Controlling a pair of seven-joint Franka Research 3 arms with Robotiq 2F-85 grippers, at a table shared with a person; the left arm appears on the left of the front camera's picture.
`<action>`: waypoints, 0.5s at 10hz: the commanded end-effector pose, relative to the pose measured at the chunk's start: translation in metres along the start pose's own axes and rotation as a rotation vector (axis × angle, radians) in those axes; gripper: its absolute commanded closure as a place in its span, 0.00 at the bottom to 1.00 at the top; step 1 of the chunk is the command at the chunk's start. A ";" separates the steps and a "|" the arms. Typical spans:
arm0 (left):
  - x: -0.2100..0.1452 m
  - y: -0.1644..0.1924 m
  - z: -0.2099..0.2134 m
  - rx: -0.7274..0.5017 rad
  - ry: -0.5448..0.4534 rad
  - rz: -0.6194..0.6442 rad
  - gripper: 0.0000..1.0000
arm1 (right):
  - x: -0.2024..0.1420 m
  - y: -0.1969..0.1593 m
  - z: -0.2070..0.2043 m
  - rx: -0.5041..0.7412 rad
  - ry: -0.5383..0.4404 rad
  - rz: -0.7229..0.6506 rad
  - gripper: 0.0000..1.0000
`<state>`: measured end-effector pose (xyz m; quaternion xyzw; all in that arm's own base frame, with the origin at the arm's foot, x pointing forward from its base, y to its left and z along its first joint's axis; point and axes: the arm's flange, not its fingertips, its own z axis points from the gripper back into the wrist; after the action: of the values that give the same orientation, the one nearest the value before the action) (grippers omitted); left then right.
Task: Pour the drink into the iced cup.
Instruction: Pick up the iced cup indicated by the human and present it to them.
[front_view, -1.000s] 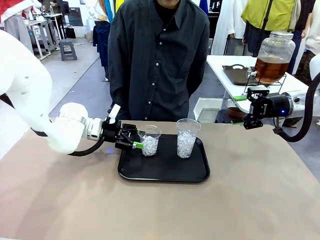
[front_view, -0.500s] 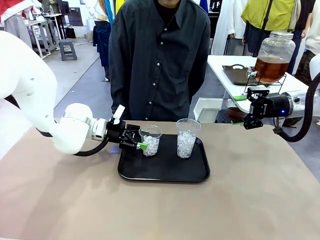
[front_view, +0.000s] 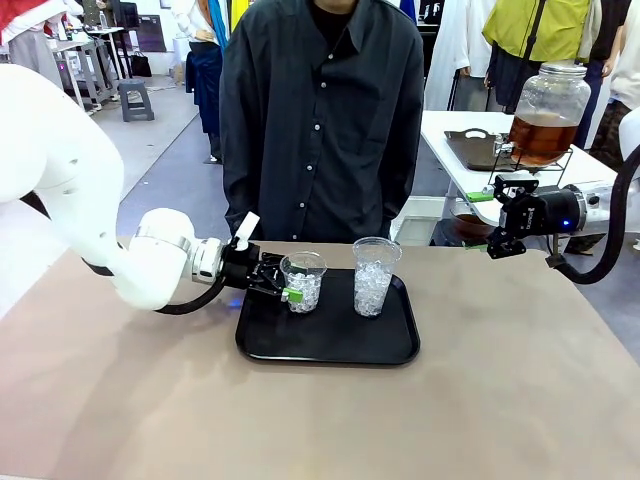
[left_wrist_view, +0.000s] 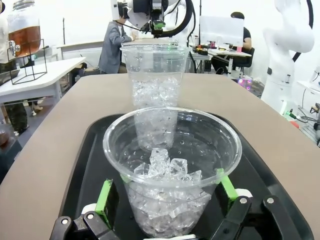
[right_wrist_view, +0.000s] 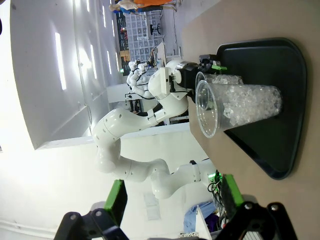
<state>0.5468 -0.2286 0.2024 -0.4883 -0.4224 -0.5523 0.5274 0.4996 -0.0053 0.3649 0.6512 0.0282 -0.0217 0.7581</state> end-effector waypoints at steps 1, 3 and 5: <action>0.001 0.003 -0.004 -0.012 0.022 0.017 0.00 | 0.000 0.001 0.000 -0.001 -0.003 0.002 0.00; 0.000 0.002 -0.006 -0.025 0.039 0.023 0.20 | 0.000 0.001 0.000 -0.001 -0.003 0.002 0.00; 0.000 0.000 -0.004 -0.017 0.036 0.000 0.25 | 0.000 0.001 0.000 -0.001 -0.003 0.002 0.00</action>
<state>0.5454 -0.2305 0.2006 -0.4870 -0.4119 -0.5582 0.5306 0.4996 -0.0053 0.3649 0.6512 0.0282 -0.0217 0.7581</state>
